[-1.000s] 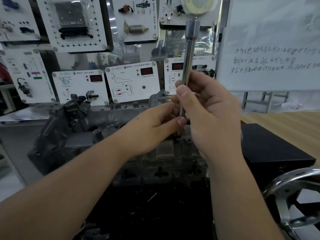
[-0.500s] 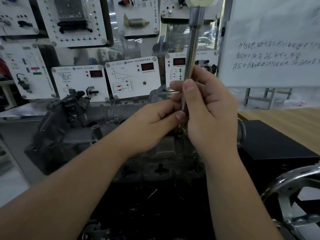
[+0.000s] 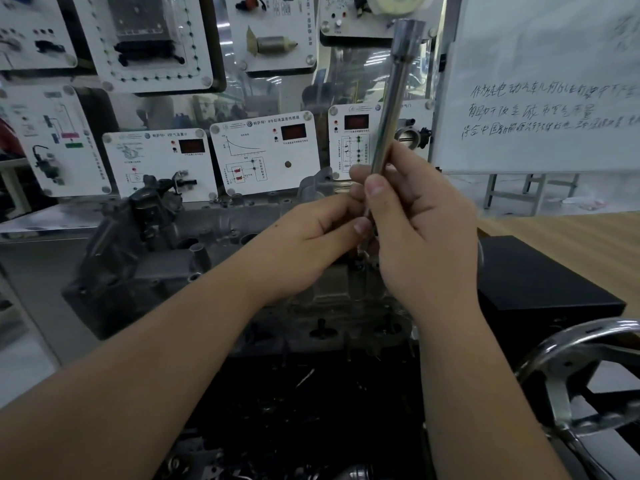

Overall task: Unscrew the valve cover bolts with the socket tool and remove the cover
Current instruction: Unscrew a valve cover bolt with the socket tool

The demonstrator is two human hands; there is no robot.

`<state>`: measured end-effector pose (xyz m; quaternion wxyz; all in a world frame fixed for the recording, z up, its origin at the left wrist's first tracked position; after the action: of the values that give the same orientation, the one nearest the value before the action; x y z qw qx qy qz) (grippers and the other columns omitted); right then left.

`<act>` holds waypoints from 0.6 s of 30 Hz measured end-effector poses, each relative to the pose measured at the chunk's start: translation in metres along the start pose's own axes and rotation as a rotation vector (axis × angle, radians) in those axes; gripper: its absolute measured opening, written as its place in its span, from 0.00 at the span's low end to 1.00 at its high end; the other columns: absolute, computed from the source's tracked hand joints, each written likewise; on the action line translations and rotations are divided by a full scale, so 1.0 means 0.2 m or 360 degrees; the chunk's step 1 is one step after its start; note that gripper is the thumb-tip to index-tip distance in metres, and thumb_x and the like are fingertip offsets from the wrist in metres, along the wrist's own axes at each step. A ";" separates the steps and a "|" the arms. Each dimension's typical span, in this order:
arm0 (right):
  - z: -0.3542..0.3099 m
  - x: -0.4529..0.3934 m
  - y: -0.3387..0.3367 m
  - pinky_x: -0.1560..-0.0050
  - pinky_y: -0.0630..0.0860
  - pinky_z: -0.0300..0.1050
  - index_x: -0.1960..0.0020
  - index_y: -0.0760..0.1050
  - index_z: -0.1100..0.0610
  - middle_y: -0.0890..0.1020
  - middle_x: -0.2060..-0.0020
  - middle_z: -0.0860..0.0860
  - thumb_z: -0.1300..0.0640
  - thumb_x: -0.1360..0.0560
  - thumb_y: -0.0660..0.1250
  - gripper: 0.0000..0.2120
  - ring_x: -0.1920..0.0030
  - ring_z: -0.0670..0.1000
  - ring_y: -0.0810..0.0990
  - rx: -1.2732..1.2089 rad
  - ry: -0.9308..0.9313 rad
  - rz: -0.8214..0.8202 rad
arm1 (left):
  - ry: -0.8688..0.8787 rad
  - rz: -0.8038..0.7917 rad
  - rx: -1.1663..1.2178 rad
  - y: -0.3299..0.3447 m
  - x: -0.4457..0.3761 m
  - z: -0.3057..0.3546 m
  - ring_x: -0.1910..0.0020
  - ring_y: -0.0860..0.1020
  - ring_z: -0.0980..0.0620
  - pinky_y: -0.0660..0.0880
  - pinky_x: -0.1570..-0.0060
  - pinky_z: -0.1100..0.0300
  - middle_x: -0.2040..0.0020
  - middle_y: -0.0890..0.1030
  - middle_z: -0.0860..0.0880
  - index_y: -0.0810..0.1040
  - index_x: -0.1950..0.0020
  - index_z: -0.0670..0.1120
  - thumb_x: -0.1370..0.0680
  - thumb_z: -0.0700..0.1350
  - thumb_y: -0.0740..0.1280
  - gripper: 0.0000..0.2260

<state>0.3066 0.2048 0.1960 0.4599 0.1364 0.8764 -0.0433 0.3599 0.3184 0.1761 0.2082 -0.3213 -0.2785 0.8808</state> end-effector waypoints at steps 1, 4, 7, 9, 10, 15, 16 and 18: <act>0.00 0.00 0.00 0.50 0.82 0.42 0.36 0.77 0.44 0.85 0.49 0.42 0.55 0.19 0.64 0.14 0.51 0.44 0.84 0.0015 0.0003 -0.0004 | -0.0003 -0.0009 0.0027 0.00 0.00 0.00 0.44 0.82 0.51 0.78 0.39 0.48 0.46 0.85 0.52 0.80 0.39 0.49 0.16 0.51 0.62 0.11; 0.01 0.01 0.00 0.46 0.82 0.49 0.32 0.78 0.50 0.85 0.46 0.44 0.54 0.21 0.68 0.17 0.47 0.46 0.84 0.0087 0.0016 0.0011 | 0.0032 -0.0038 0.0099 0.02 0.00 0.01 0.38 0.81 0.49 0.77 0.36 0.43 0.39 0.84 0.52 0.77 0.31 0.53 0.16 0.50 0.64 0.14; 0.01 0.02 -0.02 0.48 0.83 0.52 0.36 0.81 0.49 0.86 0.50 0.44 0.55 0.22 0.71 0.15 0.52 0.45 0.84 0.0131 0.0003 0.0107 | 0.0008 -0.0044 0.0133 0.02 0.00 -0.01 0.37 0.79 0.37 0.76 0.37 0.36 0.38 0.82 0.41 0.75 0.30 0.52 0.18 0.51 0.65 0.16; 0.01 0.01 -0.02 0.50 0.82 0.44 0.38 0.82 0.50 0.86 0.53 0.43 0.57 0.21 0.70 0.13 0.55 0.44 0.84 0.0131 -0.0023 0.0109 | -0.0013 -0.0032 0.0097 0.02 0.00 -0.02 0.38 0.80 0.37 0.76 0.37 0.35 0.39 0.83 0.41 0.76 0.31 0.48 0.18 0.53 0.63 0.17; 0.01 0.01 -0.01 0.51 0.81 0.39 0.37 0.81 0.52 0.86 0.53 0.43 0.58 0.20 0.68 0.13 0.55 0.44 0.84 0.0139 -0.0034 0.0088 | -0.0020 -0.0017 0.0065 0.01 0.00 -0.02 0.39 0.80 0.39 0.76 0.38 0.36 0.41 0.83 0.42 0.78 0.34 0.47 0.18 0.54 0.62 0.17; 0.03 0.01 0.00 0.48 0.80 0.38 0.29 0.75 0.54 0.86 0.48 0.43 0.59 0.18 0.64 0.18 0.51 0.41 0.84 0.0080 -0.0009 0.0026 | -0.0013 0.0018 0.0017 -0.01 0.00 -0.02 0.44 0.82 0.40 0.76 0.40 0.36 0.45 0.84 0.43 0.80 0.39 0.47 0.18 0.55 0.61 0.16; 0.04 0.01 0.01 0.48 0.81 0.40 0.30 0.76 0.53 0.86 0.48 0.43 0.58 0.19 0.65 0.18 0.50 0.42 0.84 0.0079 -0.0010 0.0026 | -0.0012 0.0013 0.0018 0.00 0.00 -0.01 0.43 0.82 0.43 0.77 0.39 0.38 0.44 0.84 0.46 0.79 0.37 0.48 0.18 0.55 0.61 0.16; 0.02 0.02 0.01 0.49 0.81 0.40 0.33 0.78 0.52 0.85 0.50 0.41 0.54 0.20 0.67 0.16 0.50 0.43 0.84 0.0118 -0.0049 0.0079 | 0.0000 -0.0029 0.0058 0.01 0.00 -0.01 0.38 0.82 0.49 0.77 0.36 0.41 0.40 0.84 0.52 0.77 0.32 0.53 0.17 0.54 0.62 0.15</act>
<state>0.3090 0.2059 0.1906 0.4690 0.1743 0.8633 -0.0665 0.3601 0.3166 0.1734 0.2218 -0.3150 -0.2654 0.8838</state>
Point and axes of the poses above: each hand's wrist, its own x-axis away from the middle knuckle, its own y-axis out of the palm, z = x × y, the point moved 9 cm from there along -x, towards the middle knuckle
